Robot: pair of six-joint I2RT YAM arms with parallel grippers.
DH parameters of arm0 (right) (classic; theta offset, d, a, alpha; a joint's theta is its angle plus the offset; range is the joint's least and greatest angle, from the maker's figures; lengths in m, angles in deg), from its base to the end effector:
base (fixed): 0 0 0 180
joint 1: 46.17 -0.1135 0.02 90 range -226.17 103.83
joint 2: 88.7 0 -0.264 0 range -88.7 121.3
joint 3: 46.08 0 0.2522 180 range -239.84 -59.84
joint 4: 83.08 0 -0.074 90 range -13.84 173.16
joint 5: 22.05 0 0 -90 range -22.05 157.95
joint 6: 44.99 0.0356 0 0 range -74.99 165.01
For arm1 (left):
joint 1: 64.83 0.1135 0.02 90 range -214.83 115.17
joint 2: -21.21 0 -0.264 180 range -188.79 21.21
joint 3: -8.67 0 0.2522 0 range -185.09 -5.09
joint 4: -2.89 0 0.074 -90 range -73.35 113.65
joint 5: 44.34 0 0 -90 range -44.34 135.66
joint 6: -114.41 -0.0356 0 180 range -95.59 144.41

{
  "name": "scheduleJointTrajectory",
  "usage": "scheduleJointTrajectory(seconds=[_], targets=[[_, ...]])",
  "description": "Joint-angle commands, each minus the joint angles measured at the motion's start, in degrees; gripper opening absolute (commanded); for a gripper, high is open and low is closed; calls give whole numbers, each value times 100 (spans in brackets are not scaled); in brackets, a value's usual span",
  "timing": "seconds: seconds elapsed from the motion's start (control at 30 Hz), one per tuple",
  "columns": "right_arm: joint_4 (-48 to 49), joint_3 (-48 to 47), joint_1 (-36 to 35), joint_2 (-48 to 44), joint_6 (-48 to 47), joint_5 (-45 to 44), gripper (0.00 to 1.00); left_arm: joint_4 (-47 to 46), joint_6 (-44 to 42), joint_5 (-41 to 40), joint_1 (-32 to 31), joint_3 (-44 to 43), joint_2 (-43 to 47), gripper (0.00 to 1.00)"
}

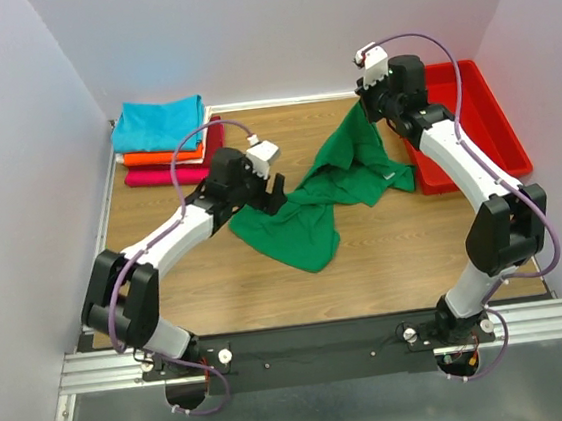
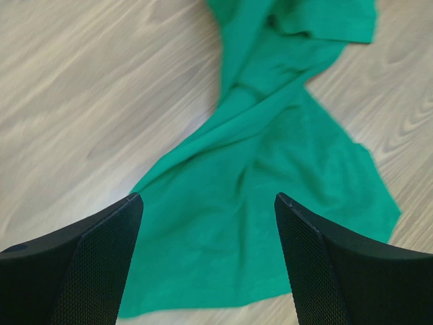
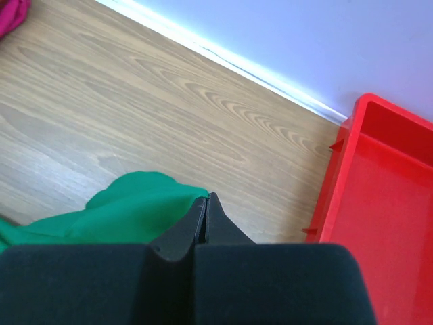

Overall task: Fold and stack the t-shirts
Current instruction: Flatten the tshirt out

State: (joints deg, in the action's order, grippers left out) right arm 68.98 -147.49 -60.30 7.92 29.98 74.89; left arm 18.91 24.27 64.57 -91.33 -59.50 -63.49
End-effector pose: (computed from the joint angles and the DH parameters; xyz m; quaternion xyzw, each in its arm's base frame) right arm 0.3891 0.1024 0.3538 -0.2420 0.7979 0.0462 0.5502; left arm 0.2885 -0.1567 0.2467 0.2761 0.8236 -0.2484 0.4287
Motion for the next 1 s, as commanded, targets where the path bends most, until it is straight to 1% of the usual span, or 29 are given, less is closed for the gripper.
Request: scheduleJointTrajectory(seconds=[0.0,0.07,0.1,0.17,0.27,0.3,0.5,0.57,0.63,0.67,0.7,0.73,0.83,0.97], targets=[[20,-182,51,-170,202,194,1,-443,-574,69,-416,-473,-449,86],[29,-173,51,-205,246,229,1,-542,-653,86,-478,-805,-834,85],[20,-173,51,-222,272,246,1,-577,-671,112,-514,-930,-976,81],[20,-164,60,-266,298,299,1,-543,-715,103,-575,-1297,-1258,78],[20,-164,68,-380,316,308,1,-543,-733,51,-637,-1624,-1819,74],[20,-155,68,-442,316,317,1,-543,-689,-28,-646,-1695,-1900,72],[2,-120,77,-653,360,343,1,-543,-627,130,-672,-1968,-2427,66],[-6,-111,77,-688,378,361,1,-543,-601,69,-690,-2099,-2559,64],[-15,-103,77,-715,395,396,1,-499,-549,-19,-690,-2222,-2779,51],[-24,-76,77,-741,421,405,1,-420,-522,-28,-690,-2432,-2945,44],[-41,-59,77,-750,430,413,1,-280,-505,6,-690,-2547,-3016,28],[-59,-50,77,-767,430,440,1,-270,-461,24,-690,-2618,-3051,19],[-94,38,77,-855,413,457,1,-349,-346,59,-690,-2706,-3008,0],[-164,65,77,-1039,273,361,1,-463,-293,60,-672,-2566,-2527,0]])
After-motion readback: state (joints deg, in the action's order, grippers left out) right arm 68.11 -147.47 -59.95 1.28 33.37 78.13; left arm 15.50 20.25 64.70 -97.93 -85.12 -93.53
